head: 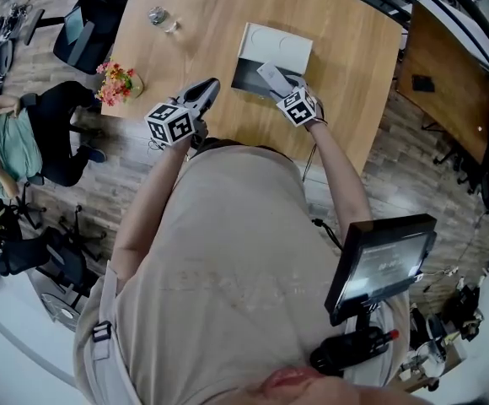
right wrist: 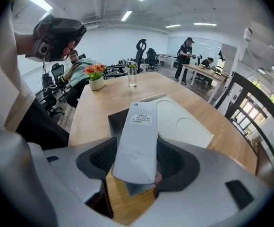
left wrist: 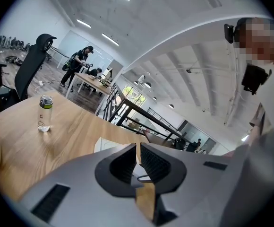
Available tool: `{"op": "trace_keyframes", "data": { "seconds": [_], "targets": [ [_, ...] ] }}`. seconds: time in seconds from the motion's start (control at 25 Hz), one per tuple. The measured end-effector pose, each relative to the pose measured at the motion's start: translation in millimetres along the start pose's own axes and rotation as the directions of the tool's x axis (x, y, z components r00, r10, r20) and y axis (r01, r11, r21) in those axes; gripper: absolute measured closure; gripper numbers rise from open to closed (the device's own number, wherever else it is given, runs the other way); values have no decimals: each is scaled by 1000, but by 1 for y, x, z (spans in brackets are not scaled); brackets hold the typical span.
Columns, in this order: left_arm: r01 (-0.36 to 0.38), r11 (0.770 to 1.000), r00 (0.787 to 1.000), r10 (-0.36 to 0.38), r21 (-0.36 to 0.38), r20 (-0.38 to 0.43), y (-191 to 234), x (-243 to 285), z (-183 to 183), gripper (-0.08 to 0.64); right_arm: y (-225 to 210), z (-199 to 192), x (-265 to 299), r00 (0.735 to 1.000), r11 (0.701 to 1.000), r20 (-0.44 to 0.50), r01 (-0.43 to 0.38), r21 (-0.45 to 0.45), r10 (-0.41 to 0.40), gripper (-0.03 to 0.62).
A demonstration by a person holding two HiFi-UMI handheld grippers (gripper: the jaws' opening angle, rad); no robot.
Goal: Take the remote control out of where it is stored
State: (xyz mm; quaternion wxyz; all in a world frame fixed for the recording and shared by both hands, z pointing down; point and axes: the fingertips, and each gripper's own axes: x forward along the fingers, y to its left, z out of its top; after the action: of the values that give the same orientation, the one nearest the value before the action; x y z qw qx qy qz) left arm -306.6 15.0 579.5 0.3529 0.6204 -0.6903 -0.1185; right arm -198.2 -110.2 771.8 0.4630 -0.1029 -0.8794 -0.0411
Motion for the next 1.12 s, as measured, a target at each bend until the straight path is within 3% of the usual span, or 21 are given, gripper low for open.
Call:
{"op": "trace_keyframes", "data": {
  "seconds": [0.64, 1.12],
  "targets": [
    [-67, 998, 997, 68, 10, -38, -9, 4, -22, 552, 15, -32, 60, 979, 980, -162, -147, -132, 125, 319],
    [-128, 992, 991, 128, -5, -40, -11, -12, -38, 552, 16, -24, 103, 969, 971, -231, -132, -202, 83, 318]
  ]
}}
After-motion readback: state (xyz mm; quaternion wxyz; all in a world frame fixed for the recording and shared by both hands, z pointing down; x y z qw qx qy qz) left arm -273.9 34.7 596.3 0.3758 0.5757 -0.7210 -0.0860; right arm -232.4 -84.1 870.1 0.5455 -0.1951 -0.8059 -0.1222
